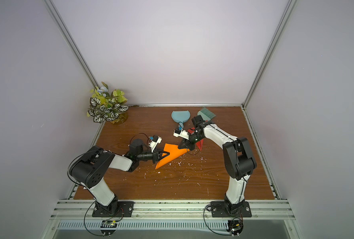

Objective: Fold the square paper diagonally
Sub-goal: Fold the paper at the center of the board.

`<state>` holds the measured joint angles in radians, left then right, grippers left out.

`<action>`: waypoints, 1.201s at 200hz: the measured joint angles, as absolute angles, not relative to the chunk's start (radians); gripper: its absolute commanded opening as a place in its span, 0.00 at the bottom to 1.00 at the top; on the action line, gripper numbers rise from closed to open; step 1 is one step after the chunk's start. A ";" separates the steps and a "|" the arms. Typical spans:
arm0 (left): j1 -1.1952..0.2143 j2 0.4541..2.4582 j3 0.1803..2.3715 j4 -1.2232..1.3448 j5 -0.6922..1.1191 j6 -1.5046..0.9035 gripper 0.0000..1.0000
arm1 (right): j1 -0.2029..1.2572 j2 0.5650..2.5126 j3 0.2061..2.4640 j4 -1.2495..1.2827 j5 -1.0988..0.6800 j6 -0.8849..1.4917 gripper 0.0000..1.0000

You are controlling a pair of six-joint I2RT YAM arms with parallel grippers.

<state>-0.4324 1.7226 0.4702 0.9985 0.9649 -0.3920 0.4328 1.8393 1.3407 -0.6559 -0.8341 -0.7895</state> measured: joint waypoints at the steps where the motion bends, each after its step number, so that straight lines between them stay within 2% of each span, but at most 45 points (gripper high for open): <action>1: -0.432 1.723 0.470 0.999 0.965 -0.392 0.09 | 0.433 1.839 1.341 -0.656 -0.834 -0.789 0.00; 240: -0.432 1.723 0.470 0.999 0.965 -0.393 0.09 | 0.437 1.839 1.352 -0.656 -0.817 -0.789 0.00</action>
